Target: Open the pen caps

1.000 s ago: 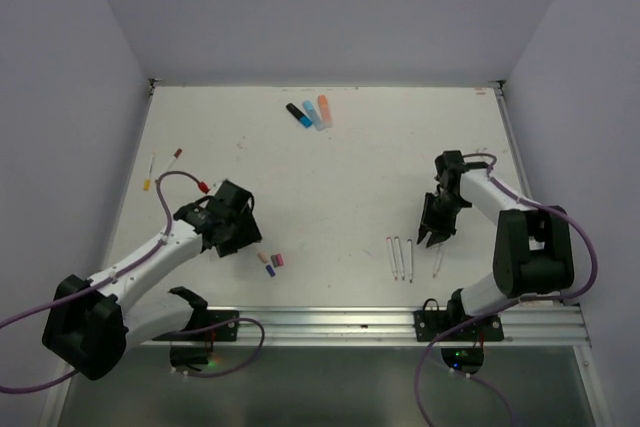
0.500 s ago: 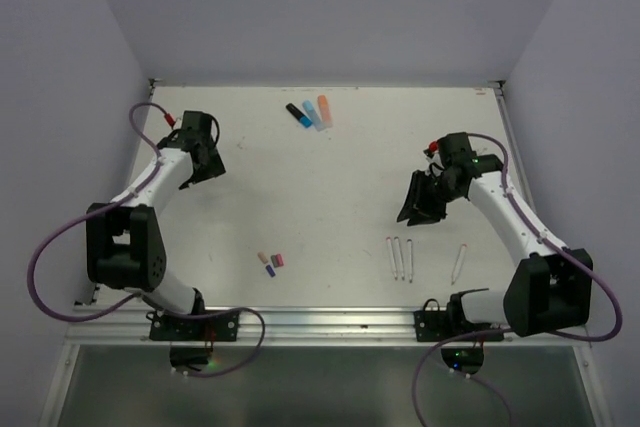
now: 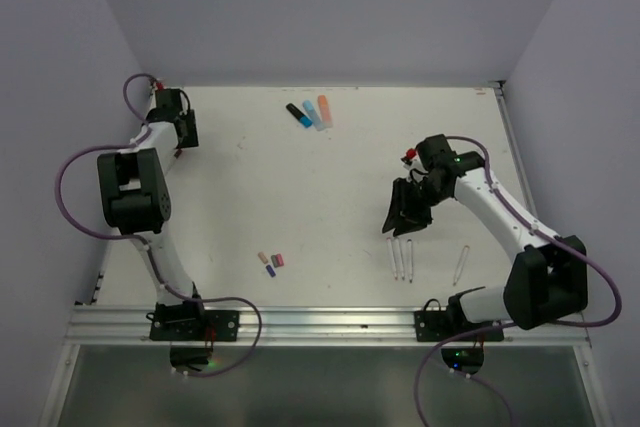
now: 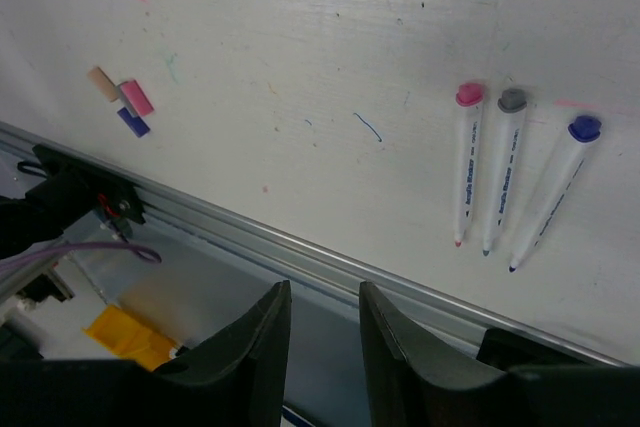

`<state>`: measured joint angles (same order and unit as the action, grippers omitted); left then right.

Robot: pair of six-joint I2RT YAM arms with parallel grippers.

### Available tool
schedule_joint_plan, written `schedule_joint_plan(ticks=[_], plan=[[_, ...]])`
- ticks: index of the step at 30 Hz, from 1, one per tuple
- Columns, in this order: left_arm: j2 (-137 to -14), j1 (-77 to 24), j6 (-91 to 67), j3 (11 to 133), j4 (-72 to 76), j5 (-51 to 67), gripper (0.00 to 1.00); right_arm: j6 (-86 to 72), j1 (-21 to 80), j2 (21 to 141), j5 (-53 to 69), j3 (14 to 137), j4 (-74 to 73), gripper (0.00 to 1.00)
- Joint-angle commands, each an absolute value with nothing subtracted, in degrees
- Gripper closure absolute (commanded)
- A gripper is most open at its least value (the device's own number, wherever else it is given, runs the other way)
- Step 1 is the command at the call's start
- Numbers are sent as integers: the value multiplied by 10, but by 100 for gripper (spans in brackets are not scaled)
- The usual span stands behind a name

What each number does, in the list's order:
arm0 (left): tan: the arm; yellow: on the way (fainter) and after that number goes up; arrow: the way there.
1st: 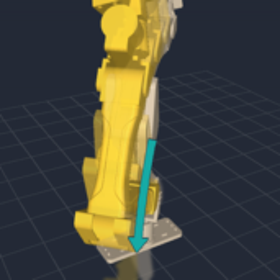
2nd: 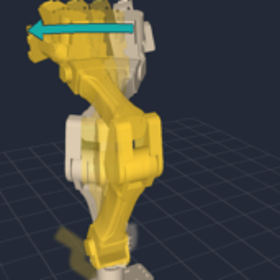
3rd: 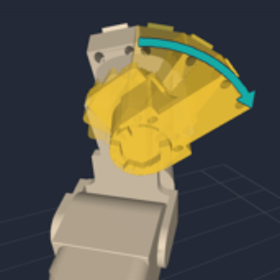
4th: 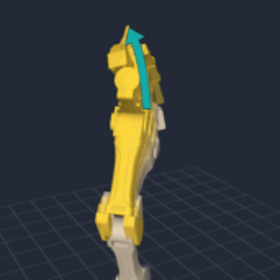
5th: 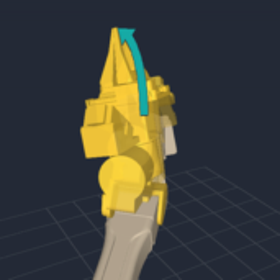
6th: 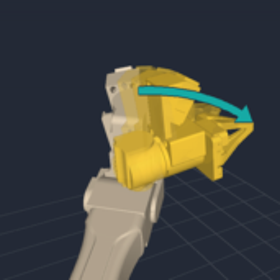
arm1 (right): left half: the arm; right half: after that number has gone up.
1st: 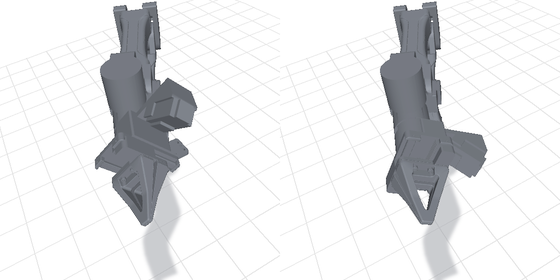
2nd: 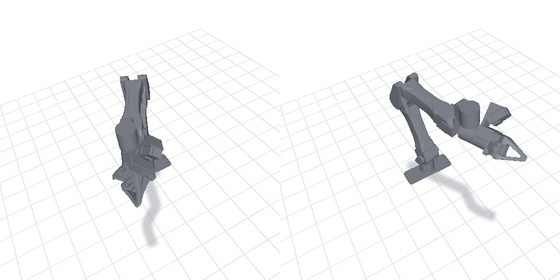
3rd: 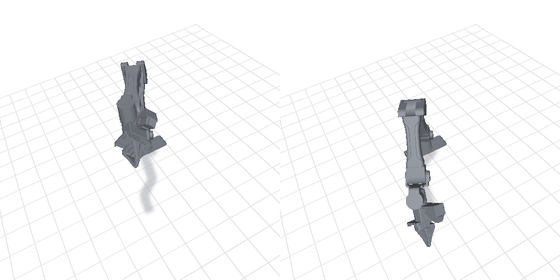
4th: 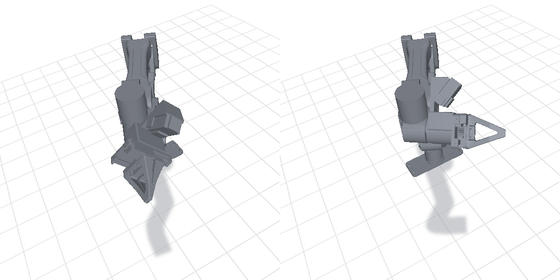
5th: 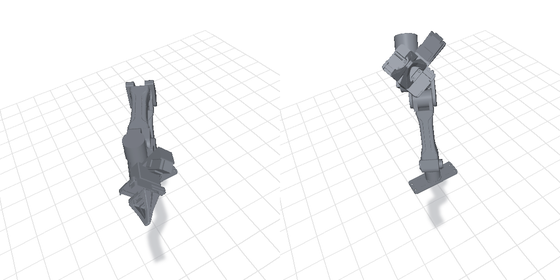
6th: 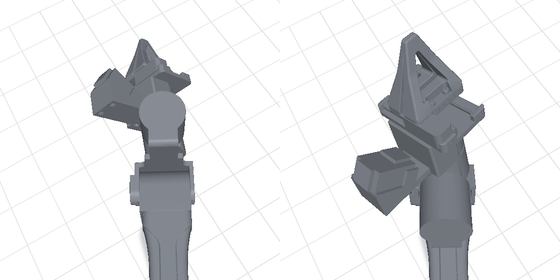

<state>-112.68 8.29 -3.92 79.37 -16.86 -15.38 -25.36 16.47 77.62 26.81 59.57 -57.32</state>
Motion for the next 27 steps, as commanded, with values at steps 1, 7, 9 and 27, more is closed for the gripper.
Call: schedule_joint_plan(ticks=[1, 7, 9, 27], plan=[[-1167, 90, 62, 857, -107, -113, 33, -230, 178, 793, 284, 623, -602, 63], [-1227, 103, 88, 914, -132, -106, 34, -219, 185, 828, 293, 635, -597, 62], [-1230, 110, 69, 910, -144, -96, 35, -222, 185, 836, 296, 642, -593, 62], [-1196, 110, 5, 792, -165, -61, 66, -230, 186, 860, 306, 681, -590, 62]])
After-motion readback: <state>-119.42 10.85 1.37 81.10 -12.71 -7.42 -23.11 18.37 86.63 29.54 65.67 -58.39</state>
